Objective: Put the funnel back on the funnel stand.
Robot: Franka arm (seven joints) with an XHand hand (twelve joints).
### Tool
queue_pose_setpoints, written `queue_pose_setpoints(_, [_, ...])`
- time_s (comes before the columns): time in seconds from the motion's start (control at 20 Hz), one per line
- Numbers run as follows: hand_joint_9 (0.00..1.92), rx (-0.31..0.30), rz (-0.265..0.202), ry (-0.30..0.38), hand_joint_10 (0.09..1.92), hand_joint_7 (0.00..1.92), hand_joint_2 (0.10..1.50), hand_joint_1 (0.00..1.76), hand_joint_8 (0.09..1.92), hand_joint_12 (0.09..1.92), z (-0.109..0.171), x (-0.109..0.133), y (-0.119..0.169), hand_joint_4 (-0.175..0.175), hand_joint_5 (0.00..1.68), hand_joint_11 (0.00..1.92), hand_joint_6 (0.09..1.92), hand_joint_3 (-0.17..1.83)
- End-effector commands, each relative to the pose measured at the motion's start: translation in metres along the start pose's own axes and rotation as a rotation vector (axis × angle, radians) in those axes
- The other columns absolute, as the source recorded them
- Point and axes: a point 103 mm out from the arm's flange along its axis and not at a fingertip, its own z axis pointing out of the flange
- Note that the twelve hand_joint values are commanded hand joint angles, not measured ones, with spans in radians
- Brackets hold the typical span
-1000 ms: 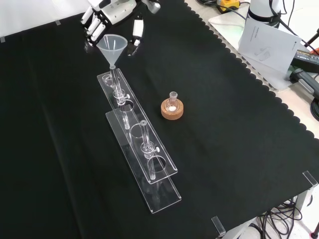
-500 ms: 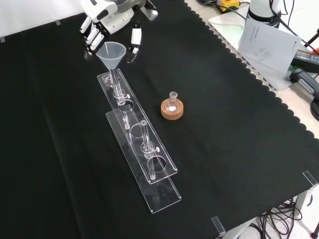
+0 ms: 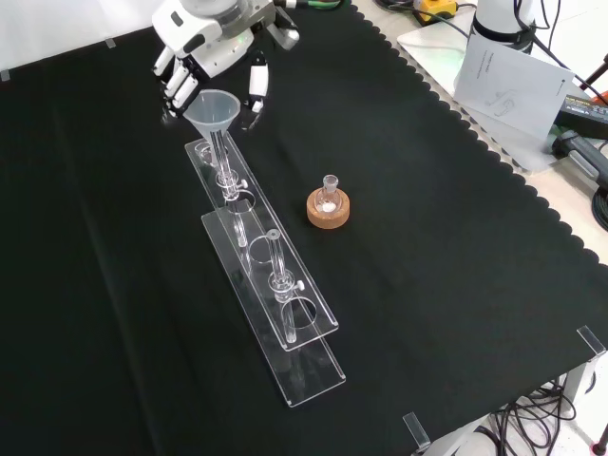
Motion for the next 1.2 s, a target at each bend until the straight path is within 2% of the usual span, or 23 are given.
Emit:
queue_pose_setpoints(0.05, [0.89,0.018,-0.009,0.012,0.49,0.55,0.82,0.65,0.67,1.28,0.009,0.004,0.007,-0.029,0.56,0.49,0.19,0.44])
queue_pose_setpoints(0.15, [0.82,0.032,-0.015,0.015,0.51,0.47,0.81,0.65,0.69,1.28,0.010,0.005,0.008,-0.032,0.52,0.48,0.17,0.43])
queue_pose_setpoints(0.3, [0.59,0.091,-0.020,0.028,0.57,0.25,0.76,0.61,0.68,1.32,0.012,0.006,0.009,-0.027,0.37,0.40,0.09,0.40])
queue_pose_setpoints(0.45, [0.36,0.095,-0.029,0.026,0.64,0.06,0.72,0.55,0.64,1.38,0.012,0.010,0.005,-0.013,0.21,0.28,0.09,0.35])
queue_pose_setpoints(0.6, [0.25,0.110,-0.033,0.032,0.68,0.01,0.70,0.52,0.55,1.40,0.010,0.014,-0.002,-0.005,0.13,0.22,0.09,0.31])
queue_pose_setpoints(0.75, [0.17,0.078,-0.021,0.031,0.71,0.00,0.70,0.51,0.39,1.42,0.006,0.014,-0.014,0.002,0.08,0.17,0.09,0.28])
queue_pose_setpoints(0.85, [0.15,0.056,-0.011,0.039,0.72,0.00,0.70,0.51,0.35,1.42,0.001,0.011,-0.023,0.004,0.07,0.16,0.09,0.27])
queue_pose_setpoints(1.05, [0.15,-0.010,0.017,0.072,0.74,0.00,0.70,0.51,0.38,1.43,-0.010,0.000,-0.053,0.000,0.07,0.14,0.09,0.26])
queue_pose_setpoints(1.2, [0.17,-0.038,0.038,0.086,0.74,0.00,0.71,0.51,0.43,1.43,-0.017,-0.005,-0.074,-0.003,0.09,0.15,0.09,0.25])
